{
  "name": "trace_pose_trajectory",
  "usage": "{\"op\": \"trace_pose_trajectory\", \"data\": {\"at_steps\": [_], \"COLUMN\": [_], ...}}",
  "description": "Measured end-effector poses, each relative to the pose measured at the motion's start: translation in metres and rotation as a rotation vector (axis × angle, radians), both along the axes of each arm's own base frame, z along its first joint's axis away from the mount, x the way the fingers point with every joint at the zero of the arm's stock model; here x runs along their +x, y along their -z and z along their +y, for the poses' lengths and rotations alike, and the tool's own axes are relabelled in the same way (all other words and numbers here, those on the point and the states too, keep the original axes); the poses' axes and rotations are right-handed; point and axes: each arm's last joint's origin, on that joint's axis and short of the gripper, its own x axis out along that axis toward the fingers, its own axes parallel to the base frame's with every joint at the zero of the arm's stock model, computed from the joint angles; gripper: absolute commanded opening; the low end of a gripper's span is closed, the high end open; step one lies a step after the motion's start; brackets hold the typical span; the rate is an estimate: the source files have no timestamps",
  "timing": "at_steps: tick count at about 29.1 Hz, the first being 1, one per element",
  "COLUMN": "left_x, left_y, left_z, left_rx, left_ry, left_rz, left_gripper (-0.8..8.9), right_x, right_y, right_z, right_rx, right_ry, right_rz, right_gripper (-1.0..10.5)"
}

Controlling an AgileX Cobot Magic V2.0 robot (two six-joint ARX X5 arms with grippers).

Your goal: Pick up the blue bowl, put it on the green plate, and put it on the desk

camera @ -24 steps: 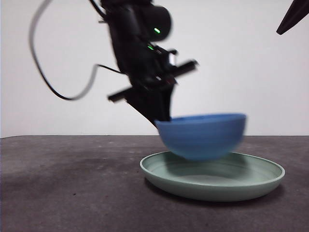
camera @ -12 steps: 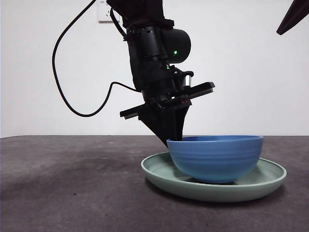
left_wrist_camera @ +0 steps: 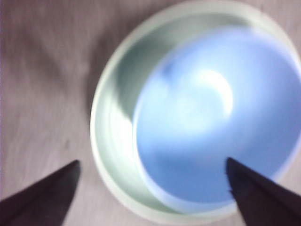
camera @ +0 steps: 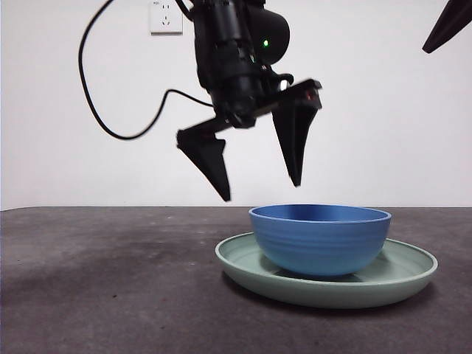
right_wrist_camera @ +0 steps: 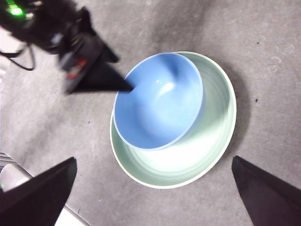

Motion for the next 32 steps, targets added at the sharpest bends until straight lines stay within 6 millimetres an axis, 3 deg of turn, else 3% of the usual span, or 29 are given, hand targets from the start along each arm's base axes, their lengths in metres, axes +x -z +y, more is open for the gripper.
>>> {"op": "trace_pose_trajectory", "data": {"at_steps": [6, 8, 11, 14, 17, 22, 27, 32], "left_x": [-0.011, -0.022, -0.059, -0.109, -0.155, -0.201, -0.237, -0.259], "left_y": [-0.038, -0.064, -0.126, -0.159, -0.160, -0.163, -0.161, -0.144], "left_z": [0.012, 0.022, 0.054, 0.098, 0.137, 0.178, 0.210, 0.228], "left_rx": [0.018, -0.022, -0.121, -0.173, -0.188, -0.315, -0.379, -0.451], "left_ry": [0.059, 0.068, 0.076, 0.093, 0.106, 0.102, 0.100, 0.091], "left_rz": [0.004, -0.048, -0.173, -0.247, -0.273, -0.435, -0.516, -0.601], "left_gripper": [5.72, 5.72, 5.72, 5.72, 5.70, 5.66, 5.66, 5.66], "right_x": [0.000, -0.001, -0.002, -0.005, -0.007, -0.008, -0.009, -0.009], "right_y": [0.000, 0.001, 0.002, 0.004, 0.005, 0.006, 0.007, 0.007], "right_z": [0.000, 0.000, 0.000, 0.000, 0.000, 0.000, 0.000, 0.000], "right_rx": [0.003, 0.003, 0.002, 0.001, 0.000, -0.002, -0.008, -0.024], "right_ry": [-0.003, -0.003, -0.003, -0.003, -0.003, -0.004, -0.013, -0.018], "right_rz": [0.003, 0.011, 0.033, 0.074, 0.096, 0.109, 0.108, 0.097], "right_gripper": [5.7, 5.7, 5.7, 5.7, 5.7, 5.7, 5.7, 5.7]}}
